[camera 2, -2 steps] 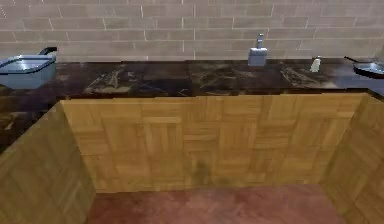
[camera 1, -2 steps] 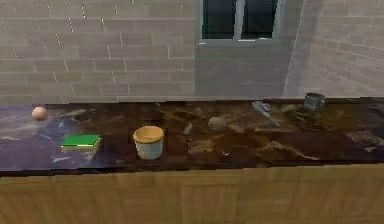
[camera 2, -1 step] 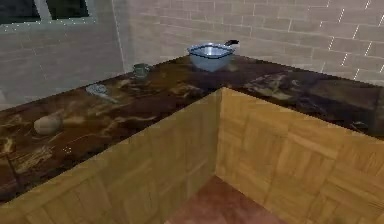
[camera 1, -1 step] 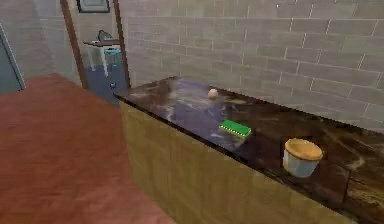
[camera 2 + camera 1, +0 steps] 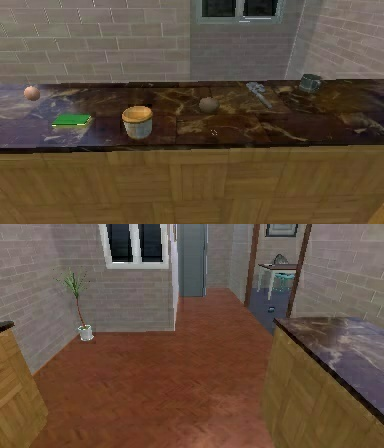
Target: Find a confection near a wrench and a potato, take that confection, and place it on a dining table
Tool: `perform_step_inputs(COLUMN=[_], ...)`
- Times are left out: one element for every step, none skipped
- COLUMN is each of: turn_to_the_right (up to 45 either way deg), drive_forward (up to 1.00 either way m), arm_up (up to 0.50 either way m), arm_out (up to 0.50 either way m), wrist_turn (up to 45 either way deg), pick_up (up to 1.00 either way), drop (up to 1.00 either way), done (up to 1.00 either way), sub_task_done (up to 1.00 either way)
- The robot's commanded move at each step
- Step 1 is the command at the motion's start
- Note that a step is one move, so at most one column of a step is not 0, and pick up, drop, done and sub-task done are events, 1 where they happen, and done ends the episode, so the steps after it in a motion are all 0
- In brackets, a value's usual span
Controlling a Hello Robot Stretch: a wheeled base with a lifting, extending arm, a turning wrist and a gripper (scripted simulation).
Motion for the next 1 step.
perform_step_inputs(turn_to_the_right=[-12.0], drive_forward=[0.00], arm_up=[0.00], arm_out=[0.00], wrist_turn=[0.0], pick_up=[0.00], drop=[0.00], done=[0.00], sub_task_done=[0.00])
